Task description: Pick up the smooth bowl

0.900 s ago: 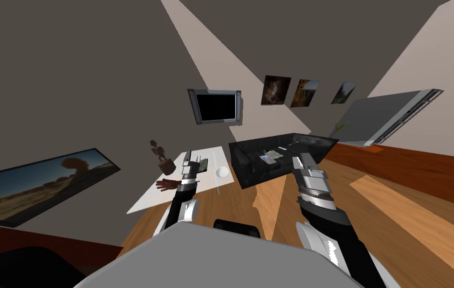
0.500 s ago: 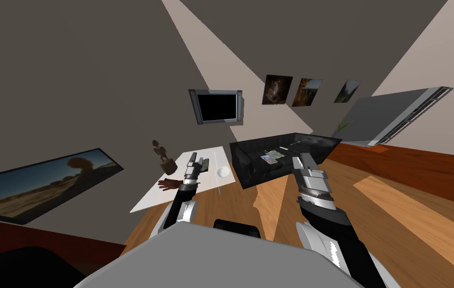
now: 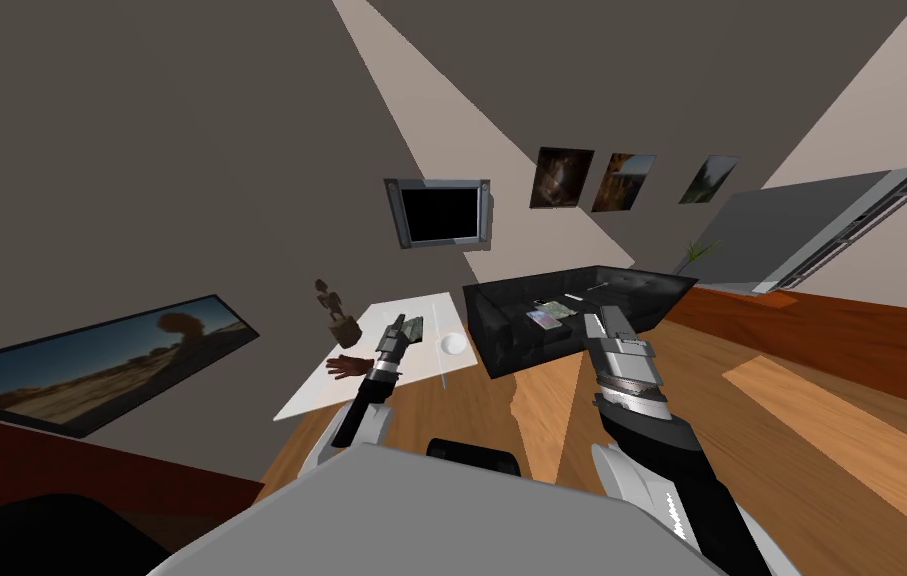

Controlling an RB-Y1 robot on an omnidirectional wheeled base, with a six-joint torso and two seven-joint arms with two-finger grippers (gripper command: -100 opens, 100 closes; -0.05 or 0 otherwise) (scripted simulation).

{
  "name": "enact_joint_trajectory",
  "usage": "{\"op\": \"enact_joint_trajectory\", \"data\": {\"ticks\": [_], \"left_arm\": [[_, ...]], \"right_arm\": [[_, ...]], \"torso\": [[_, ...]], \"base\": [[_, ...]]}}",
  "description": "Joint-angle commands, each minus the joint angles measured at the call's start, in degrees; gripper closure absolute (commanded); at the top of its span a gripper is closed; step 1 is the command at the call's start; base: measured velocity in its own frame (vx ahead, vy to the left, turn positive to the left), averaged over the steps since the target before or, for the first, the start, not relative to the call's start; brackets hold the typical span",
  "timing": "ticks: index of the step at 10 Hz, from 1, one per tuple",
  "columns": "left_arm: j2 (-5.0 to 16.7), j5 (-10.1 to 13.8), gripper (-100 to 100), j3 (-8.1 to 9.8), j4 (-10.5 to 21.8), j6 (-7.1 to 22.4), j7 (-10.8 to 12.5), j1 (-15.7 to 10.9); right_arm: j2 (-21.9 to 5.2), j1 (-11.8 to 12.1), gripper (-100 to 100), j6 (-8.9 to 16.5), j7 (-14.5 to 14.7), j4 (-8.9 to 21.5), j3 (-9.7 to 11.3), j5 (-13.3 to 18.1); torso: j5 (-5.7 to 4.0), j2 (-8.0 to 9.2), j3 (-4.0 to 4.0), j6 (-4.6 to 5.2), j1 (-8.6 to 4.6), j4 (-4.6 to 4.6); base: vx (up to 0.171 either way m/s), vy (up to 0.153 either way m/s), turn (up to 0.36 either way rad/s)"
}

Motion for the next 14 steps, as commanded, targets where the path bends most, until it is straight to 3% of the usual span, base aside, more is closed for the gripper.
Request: {"op": "enact_joint_trajectory", "data": {"ticks": [1, 6, 8, 10, 13, 14], "left_arm": [[0.51, 0.21, -100, -0.1, 1.73, 0.57, 0.25, -0.21], [2.3, 1.24, -100, -1.6, 8.31, 7.87, 1.13, -1.75], [2.3, 1.24, -100, -1.6, 8.58, 8.45, 1.13, -1.75], [2.63, 1.77, -100, -2.32, 11.77, 12.41, 1.66, -2.83], [2.69, 2.02, -100, -2.64, 14.13, 15.37, 1.93, -3.46], [2.7, 2.27, -100, -2.93, 15.98, 17.6, 2.22, -4.16]], "right_arm": [[0.0, 0.0, 0, 0.0, 0.0, 0.0, 0.0, 0.0], [0.0, 0.0, 0, 0.0, 0.0, 0.0, 0.0, 0.0], [0.0, 0.0, 0, 0.0, 0.0, 0.0, 0.0, 0.0], [0.01, 0.0, 0, 0.0, 0.0, 0.0, 0.01, 0.0], [0.0, 0.0, 0, 0.0, 0.0, 0.0, 0.0, 0.0], [0.01, 0.0, 0, 0.0, 0.0, 0.0, 0.01, 0.0]], "torso": [[0.0, 0.0, 0.0, 0.0, 0.0, 0.0], [-0.03, -0.01, -0.01, 0.01, -0.17, 0.0], [-0.03, -0.01, 0.0, 0.02, -0.15, 0.0], [-0.06, -0.01, -0.01, 0.01, -0.28, 0.0], [-0.03, -0.03, -0.02, 0.01, -0.17, -0.01], [-0.05, -0.03, -0.01, 0.02, -0.25, 0.0]], "base": [[0.001, 0.061, 0.005], [-0.003, 0.065, 0.031], [0.0, 0.042, 0.001], [0.001, 0.046, 0.031], [0.004, 0.052, 0.009], [0.005, 0.031, 0.012]]}}
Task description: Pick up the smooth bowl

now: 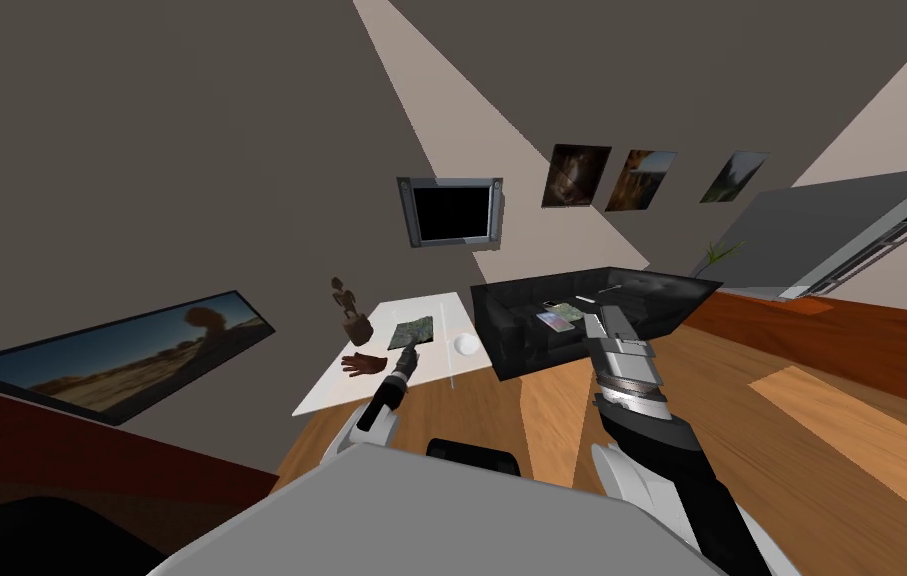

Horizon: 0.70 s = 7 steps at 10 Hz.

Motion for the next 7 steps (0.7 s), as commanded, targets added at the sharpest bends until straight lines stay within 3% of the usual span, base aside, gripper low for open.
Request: {"op": "enact_joint_trajectory", "data": {"ticks": [1, 2, 4, 7], "left_arm": [[0.16, 0.47, -100, -0.31, 2.86, 2.86, 0.6, -1.32], [0.16, 0.47, -100, -0.31, 3.05, 3.95, 0.6, -1.32], [-0.06, 0.89, -100, -0.73, 6.58, 8.29, 1.19, -3.07], [-0.21, 1.07, -100, -0.89, 8.31, 11.51, 1.5, -4.05]], "right_arm": [[0.0, 0.0, 0, 0.0, 0.0, 0.0, 0.0, 0.0], [0.0, 0.0, 0, 0.0, 0.0, 0.0, 0.0, 0.0], [0.0, 0.0, 0, 0.0, 0.0, 0.0, 0.0, 0.0], [0.0, 0.0, 0, 0.0, 0.0, 0.0, 0.0, 0.0]], "torso": [[0.0, 0.0, 0.0, 0.0, 0.0, 0.0], [0.0, -0.02, -0.01, 0.0, 0.02, 0.0], [0.0, -0.05, -0.03, 0.0, -0.02, -0.01], [-0.02, -0.05, -0.03, 0.0, -0.11, -0.01]], "base": [[0.012, 0.038, 0.011], [0.013, 0.027, 0.002], [0.018, 0.029, -0.003], [0.016, 0.01, -0.006]]}}
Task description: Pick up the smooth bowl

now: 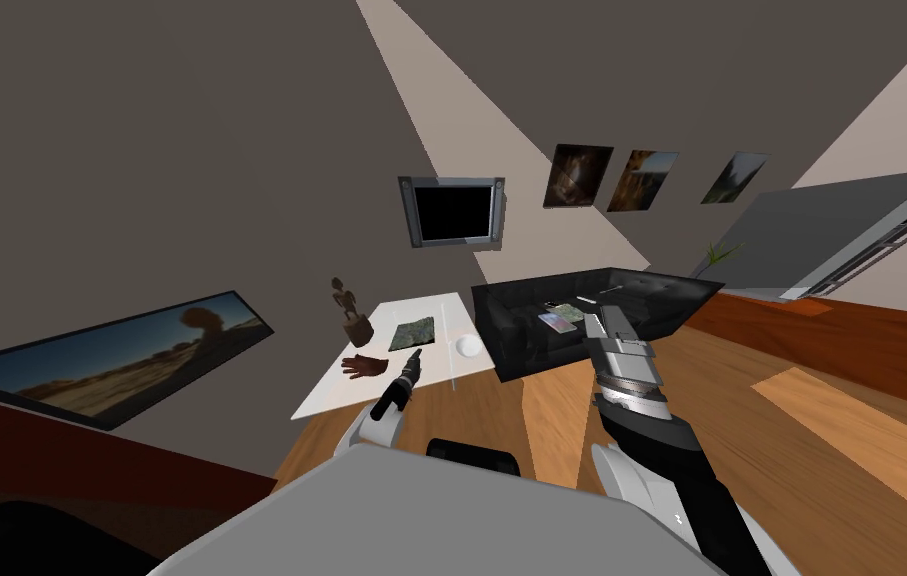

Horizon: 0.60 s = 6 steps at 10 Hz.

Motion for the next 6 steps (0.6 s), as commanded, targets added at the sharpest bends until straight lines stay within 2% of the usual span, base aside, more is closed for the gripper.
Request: {"op": "enact_joint_trajectory", "data": {"ticks": [1, 2, 3, 4, 5, 6], "left_arm": [[-0.07, 0.26, -100, -0.12, 1.78, 2.86, 0.41, -1.13], [-0.07, 0.26, -100, -0.12, 1.78, 3.17, 0.41, -1.13], [-0.25, 0.4, -100, -0.19, 3.37, 5.28, 0.72, -2.24], [-0.25, 0.4, -100, -0.19, 3.37, 5.72, 0.72, -2.24], [-0.45, 0.52, -100, -0.21, 4.89, 7.98, 1.04, -3.4], [-0.45, 0.52, -100, -0.21, 4.89, 8.25, 1.04, -3.4]], "right_arm": [[0.0, 0.0, 0, 0.0, 0.0, 0.0, 0.0, 0.0], [0.0, 0.0, 0, 0.0, 0.0, 0.0, 0.0, 0.0], [0.0, 0.0, 0, 0.0, 0.0, 0.0, 0.0, 0.0], [0.0, 0.0, 0, 0.0, 0.0, 0.0, 0.0, 0.0], [0.0, 0.0, 0, 0.0, 0.0, 0.0, 0.0, 0.0], [0.0, 0.0, 0, 0.0, 0.0, 0.0, 0.0, 0.0]], "torso": [[0.0, 0.0, 0.0, 0.0, 0.0, 0.0], [0.0, -0.01, 0.0, 0.0, -0.02, 0.0], [-0.01, 0.0, 0.0, 0.0, -0.03, 0.0], [-0.01, -0.02, -0.01, 0.0, -0.06, 0.0], [-0.01, -0.02, -0.01, 0.0, -0.06, 0.0], [-0.02, -0.03, -0.02, 0.0, -0.07, -0.01]], "base": [[0.017, -0.005, -0.017], [0.015, -0.006, -0.008], [0.022, -0.012, -0.027], [0.02, -0.011, -0.01], [0.023, -0.018, -0.025], [0.02, -0.015, -0.012]]}}
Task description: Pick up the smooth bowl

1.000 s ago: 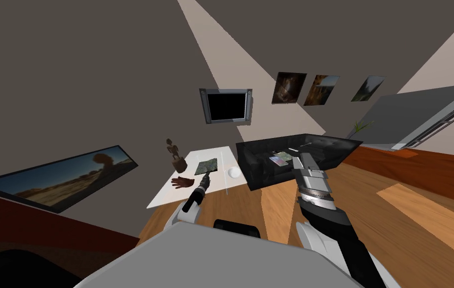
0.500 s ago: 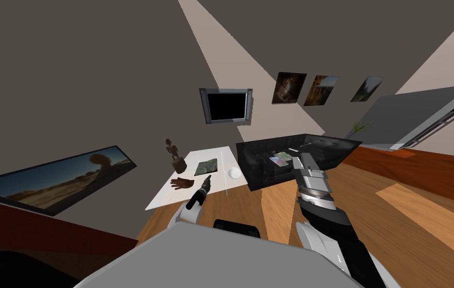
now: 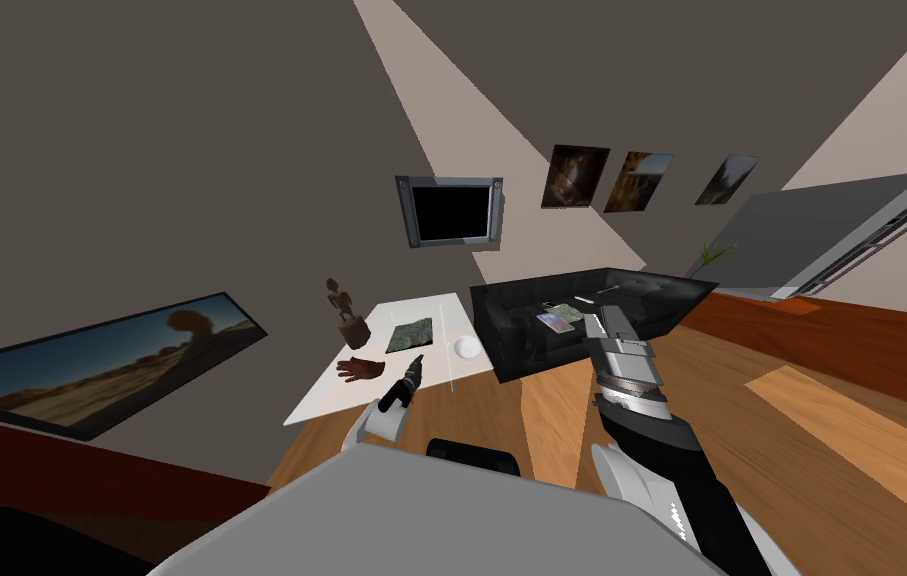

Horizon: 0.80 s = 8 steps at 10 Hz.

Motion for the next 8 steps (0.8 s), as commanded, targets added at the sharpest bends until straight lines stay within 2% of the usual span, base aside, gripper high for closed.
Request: {"op": "enact_joint_trajectory", "data": {"ticks": [1, 4, 5, 7, 8], "left_arm": [[-0.28, 0.09, -100, 0.03, 1.72, 2.86, 0.34, -1.45], [-0.66, 0.23, -100, 0.18, 4.43, 7.59, 0.96, -3.94], [-0.66, 0.23, -100, 0.18, 4.43, 8.08, 0.96, -3.94], [-1.04, 0.31, -100, 0.46, 6.82, 11.95, 1.56, -6.5], [-1.04, 0.31, -100, 0.46, 6.82, 12.76, 1.56, -6.5]], "right_arm": [[0.0, 0.0, 0, 0.0, 0.0, 0.0, 0.0, 0.0], [0.0, 0.0, 0, 0.0, 0.0, 0.0, 0.0, 0.0], [0.0, 0.0, 0, 0.0, 0.0, 0.0, 0.0, 0.0], [0.0, 0.0, 0, 0.0, 0.0, 0.0, 0.0, 0.0], [0.0, 0.0, 0, 0.0, 0.0, 0.0, 0.0, 0.0]], "torso": [[0.0, 0.0, 0.0, 0.0, 0.0, 0.0], [-0.02, -0.05, -0.03, 0.0, -0.08, -0.01], [-0.02, -0.05, -0.03, 0.0, -0.09, -0.01], [-0.02, -0.02, -0.01, 0.01, -0.1, 0.0], [-0.03, -0.07, -0.04, 0.01, -0.17, -0.01]], "base": [[0.028, -0.023, -0.033], [0.034, -0.039, -0.036], [0.024, -0.031, -0.02], [0.034, -0.051, -0.064], [0.037, -0.054, -0.019]]}}
